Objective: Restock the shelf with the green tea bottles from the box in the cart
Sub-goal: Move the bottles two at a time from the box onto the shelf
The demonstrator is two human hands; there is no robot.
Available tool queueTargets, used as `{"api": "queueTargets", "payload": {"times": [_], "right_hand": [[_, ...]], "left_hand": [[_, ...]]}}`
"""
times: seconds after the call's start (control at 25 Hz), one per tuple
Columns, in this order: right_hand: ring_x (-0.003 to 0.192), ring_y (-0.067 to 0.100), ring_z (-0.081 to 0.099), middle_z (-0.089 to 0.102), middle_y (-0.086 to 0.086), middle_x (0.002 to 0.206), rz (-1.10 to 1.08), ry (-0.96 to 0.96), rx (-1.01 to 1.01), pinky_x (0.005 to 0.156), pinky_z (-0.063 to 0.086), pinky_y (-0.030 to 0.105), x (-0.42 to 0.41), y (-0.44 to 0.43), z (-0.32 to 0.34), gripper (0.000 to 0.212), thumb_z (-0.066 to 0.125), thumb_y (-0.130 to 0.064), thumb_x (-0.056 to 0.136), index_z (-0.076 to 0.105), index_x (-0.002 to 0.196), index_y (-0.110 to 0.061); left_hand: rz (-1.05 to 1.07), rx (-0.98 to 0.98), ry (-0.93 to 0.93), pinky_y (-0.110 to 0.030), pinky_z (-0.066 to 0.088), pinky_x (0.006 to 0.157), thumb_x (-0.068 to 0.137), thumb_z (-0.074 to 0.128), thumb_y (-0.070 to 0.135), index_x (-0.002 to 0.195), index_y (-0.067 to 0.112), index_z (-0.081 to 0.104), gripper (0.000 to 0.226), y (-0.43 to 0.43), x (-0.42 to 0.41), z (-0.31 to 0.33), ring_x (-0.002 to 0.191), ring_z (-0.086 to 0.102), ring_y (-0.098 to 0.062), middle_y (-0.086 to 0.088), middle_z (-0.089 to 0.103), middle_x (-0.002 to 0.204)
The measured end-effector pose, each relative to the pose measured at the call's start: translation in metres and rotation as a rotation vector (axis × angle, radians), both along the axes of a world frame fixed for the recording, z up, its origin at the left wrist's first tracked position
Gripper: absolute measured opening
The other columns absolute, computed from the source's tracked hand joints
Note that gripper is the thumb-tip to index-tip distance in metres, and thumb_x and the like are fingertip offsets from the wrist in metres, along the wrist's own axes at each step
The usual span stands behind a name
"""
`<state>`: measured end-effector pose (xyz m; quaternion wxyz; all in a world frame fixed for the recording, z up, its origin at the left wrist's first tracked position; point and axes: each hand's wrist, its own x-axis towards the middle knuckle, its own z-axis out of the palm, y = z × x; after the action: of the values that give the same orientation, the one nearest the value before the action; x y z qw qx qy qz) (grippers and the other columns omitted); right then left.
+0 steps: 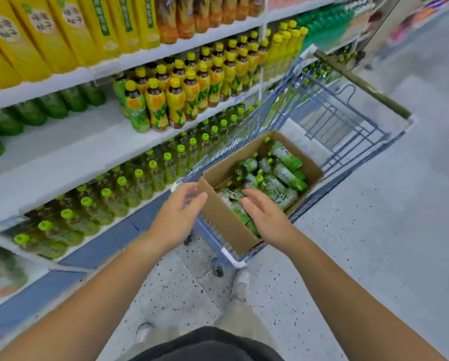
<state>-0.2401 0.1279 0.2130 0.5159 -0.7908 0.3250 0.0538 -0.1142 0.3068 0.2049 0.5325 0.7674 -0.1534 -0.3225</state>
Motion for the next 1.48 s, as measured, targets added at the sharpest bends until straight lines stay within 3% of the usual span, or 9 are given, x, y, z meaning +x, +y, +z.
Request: {"api": "queueTargets", "payload": {"times": [0.24,0.44,0.64,0.84,1.04,1.16,1.24,1.36,1.48], "right_hand": [[0.126,0.004,0.049,0.051,-0.013,0.137,0.107,0.126,0.013,0.094,0.038,0.017,-0.003,-0.129,-0.023,0.048,0.045,-0.042,0.104,0.041,0.150,-0.027],[0.120,0.008,0.051,0.052,-0.012,0.127,0.211,0.257,-0.019,0.101,0.038,0.028,0.017,-0.213,-0.071,0.050,0.045,-0.042,0.104,0.040,0.151,-0.025],[0.118,0.008,0.052,0.055,-0.003,0.138,0.280,0.374,-0.055,0.099,0.039,0.027,0.043,-0.263,-0.140,0.050,0.044,-0.044,0.104,0.039,0.151,-0.026],[0.132,0.018,0.051,0.052,0.004,0.147,0.272,0.487,-0.148,0.111,0.039,0.039,0.054,-0.297,-0.203,0.062,0.043,-0.050,0.102,0.037,0.153,-0.015],[0.105,0.029,0.057,0.060,0.013,0.107,0.174,0.577,-0.282,0.088,0.045,0.035,0.060,-0.309,-0.238,0.052,0.047,-0.042,0.102,0.052,0.131,0.001],[0.100,0.032,0.059,0.065,0.014,0.100,0.164,0.616,-0.367,0.088,0.046,0.038,0.065,-0.318,-0.254,0.045,0.049,-0.045,0.098,0.057,0.116,-0.005],[0.109,0.032,0.060,0.066,0.012,0.113,0.239,0.635,-0.383,0.093,0.047,0.040,0.070,-0.324,-0.257,0.048,0.055,-0.044,0.096,0.054,0.131,-0.011],[0.123,0.022,0.056,0.058,0.000,0.137,0.369,0.586,-0.197,0.100,0.046,0.035,0.088,-0.326,-0.258,0.068,0.072,-0.034,0.087,0.042,0.148,-0.022],[0.112,0.017,0.060,0.061,-0.004,0.127,0.466,0.618,-0.139,0.095,0.049,0.031,0.109,-0.324,-0.271,0.081,0.083,-0.025,0.078,0.042,0.147,-0.021]], "left_hand": [[-0.039,0.059,0.119,-0.017,0.043,0.090,0.101,0.049,0.044,0.141,0.026,0.050,0.044,-0.117,-0.012,-0.042,0.121,0.051,-0.004,0.017,0.053,0.129],[-0.051,0.124,0.192,-0.025,0.036,0.101,0.102,0.048,0.044,0.145,0.021,0.046,0.049,-0.201,-0.009,-0.096,0.125,0.047,-0.008,0.006,0.049,0.143],[-0.049,0.237,0.292,-0.033,0.037,0.109,0.101,0.044,0.053,0.148,0.022,0.042,0.056,-0.250,0.008,-0.168,0.133,0.046,-0.016,0.005,0.046,0.148],[-0.051,0.288,0.379,-0.029,0.037,0.094,0.100,0.044,0.053,0.151,0.018,0.037,0.062,-0.299,0.020,-0.232,0.127,0.050,-0.018,0.003,0.049,0.147],[-0.095,0.371,0.372,-0.032,0.049,0.077,0.087,0.067,0.053,0.119,0.018,0.053,0.050,-0.342,0.022,-0.283,0.091,0.060,-0.016,0.003,0.063,0.106],[-0.148,0.289,0.417,-0.019,0.045,0.075,0.074,0.084,0.046,0.118,0.029,0.051,0.057,-0.352,0.012,-0.298,0.096,0.061,-0.009,0.013,0.060,0.103],[-0.237,0.292,0.446,-0.018,0.049,0.084,0.066,0.088,0.049,0.125,0.029,0.048,0.074,-0.350,0.002,-0.300,0.104,0.061,-0.008,0.014,0.060,0.111],[-0.486,0.483,0.261,-0.034,0.047,0.100,0.065,0.085,0.055,0.138,0.020,0.049,0.089,-0.347,-0.022,-0.307,0.119,0.054,-0.022,0.002,0.054,0.128],[-0.489,0.524,0.082,-0.040,0.047,0.101,0.069,0.079,0.052,0.134,0.022,0.055,0.075,-0.353,-0.035,-0.312,0.117,0.052,-0.028,-0.005,0.052,0.125]]}}
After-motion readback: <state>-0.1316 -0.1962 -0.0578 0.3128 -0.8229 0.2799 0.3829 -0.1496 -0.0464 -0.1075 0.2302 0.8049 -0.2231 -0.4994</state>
